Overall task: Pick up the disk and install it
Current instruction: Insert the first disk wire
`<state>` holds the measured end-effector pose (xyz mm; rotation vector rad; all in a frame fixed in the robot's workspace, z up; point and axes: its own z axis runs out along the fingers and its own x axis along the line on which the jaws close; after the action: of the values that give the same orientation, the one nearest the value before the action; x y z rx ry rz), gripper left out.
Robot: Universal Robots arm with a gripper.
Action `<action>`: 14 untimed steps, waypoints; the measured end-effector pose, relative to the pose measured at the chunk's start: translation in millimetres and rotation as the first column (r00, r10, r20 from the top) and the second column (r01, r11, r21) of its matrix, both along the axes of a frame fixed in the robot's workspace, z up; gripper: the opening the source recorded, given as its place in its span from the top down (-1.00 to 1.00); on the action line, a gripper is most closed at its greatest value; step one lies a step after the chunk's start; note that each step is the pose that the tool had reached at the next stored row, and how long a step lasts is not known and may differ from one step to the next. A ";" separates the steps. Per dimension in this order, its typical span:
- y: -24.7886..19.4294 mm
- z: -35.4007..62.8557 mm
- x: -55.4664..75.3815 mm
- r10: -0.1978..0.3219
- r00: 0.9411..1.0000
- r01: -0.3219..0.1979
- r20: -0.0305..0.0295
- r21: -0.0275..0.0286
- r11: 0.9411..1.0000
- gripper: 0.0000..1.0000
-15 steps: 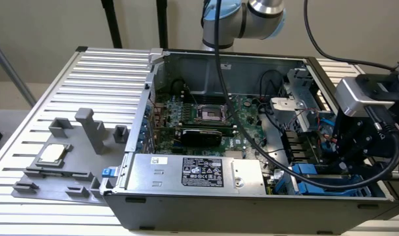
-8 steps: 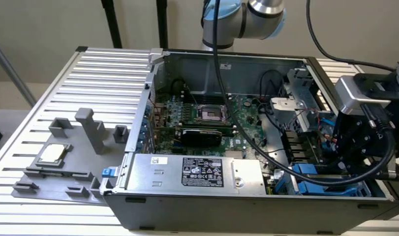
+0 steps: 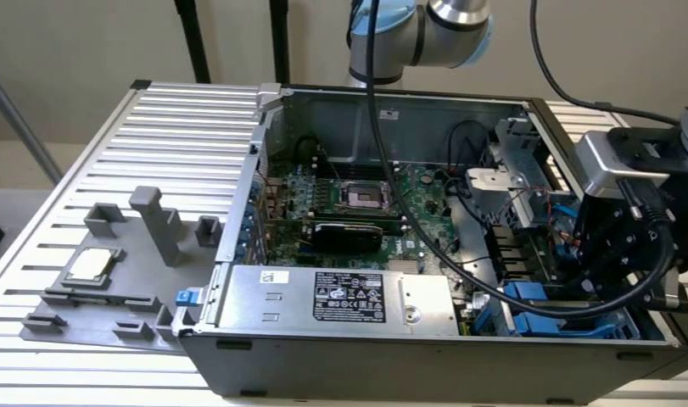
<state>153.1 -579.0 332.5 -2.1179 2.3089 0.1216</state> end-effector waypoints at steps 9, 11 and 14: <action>0.0 6.7 -0.4 -0.008 1.000 0.008 0.000 0.000 1.000 0.50; 0.0 12.6 -2.4 -0.008 1.000 0.008 0.000 0.000 1.000 0.50; -0.1 16.0 -10.7 -0.008 1.000 0.008 0.000 0.001 1.000 0.50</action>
<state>142.4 -579.2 348.5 -2.1083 2.3159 0.1230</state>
